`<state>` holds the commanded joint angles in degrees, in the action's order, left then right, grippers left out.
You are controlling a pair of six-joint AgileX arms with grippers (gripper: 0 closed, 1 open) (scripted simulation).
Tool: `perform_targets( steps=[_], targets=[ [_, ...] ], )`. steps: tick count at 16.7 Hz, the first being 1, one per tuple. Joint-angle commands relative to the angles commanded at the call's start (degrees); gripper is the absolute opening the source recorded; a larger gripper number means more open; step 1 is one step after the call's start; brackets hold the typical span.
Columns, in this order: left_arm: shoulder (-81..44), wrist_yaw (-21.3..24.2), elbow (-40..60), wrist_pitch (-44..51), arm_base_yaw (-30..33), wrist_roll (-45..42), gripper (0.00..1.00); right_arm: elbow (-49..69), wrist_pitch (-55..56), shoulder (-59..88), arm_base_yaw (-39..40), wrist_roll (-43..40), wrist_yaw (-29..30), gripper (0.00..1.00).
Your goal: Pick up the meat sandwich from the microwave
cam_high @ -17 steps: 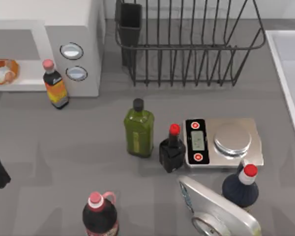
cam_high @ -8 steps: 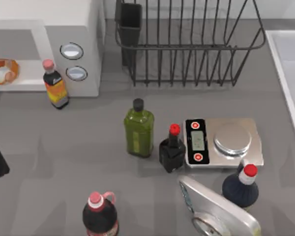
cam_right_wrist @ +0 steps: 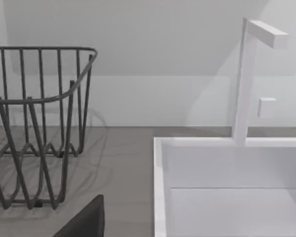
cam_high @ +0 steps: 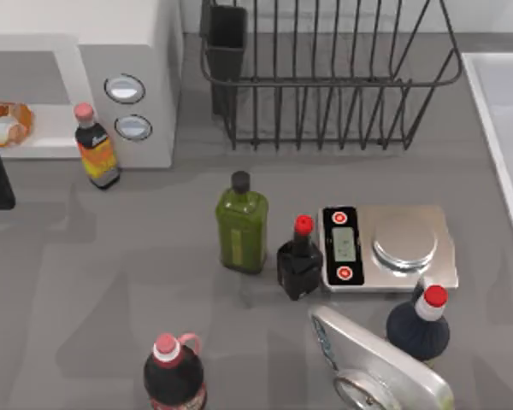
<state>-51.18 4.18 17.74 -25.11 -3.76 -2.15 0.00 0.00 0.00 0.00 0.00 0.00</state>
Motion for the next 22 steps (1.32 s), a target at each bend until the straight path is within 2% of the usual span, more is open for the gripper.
perform_targets(
  steps=[8, 13, 18, 22],
  targets=[
    [-48.1, 3.3, 17.5, -24.2, -3.1, -1.3, 1.00, 0.0, 0.0, 0.0, 0.0, 0.0, 0.0, 1.00],
    [-72.8, 4.7, 26.5, -36.5, -4.3, -1.6, 1.00, 0.0, 0.0, 0.0, 0.0, 0.0, 0.0, 1.00],
    [-87.3, 5.6, 31.8, -43.7, -4.4, -1.8, 1.00, 0.0, 0.0, 0.0, 0.0, 0.0, 0.0, 1.00],
    [-89.4, 5.8, 32.6, -44.7, -4.2, -1.8, 1.00, 0.0, 0.0, 0.0, 0.0, 0.0, 0.0, 1.00]
  ],
)
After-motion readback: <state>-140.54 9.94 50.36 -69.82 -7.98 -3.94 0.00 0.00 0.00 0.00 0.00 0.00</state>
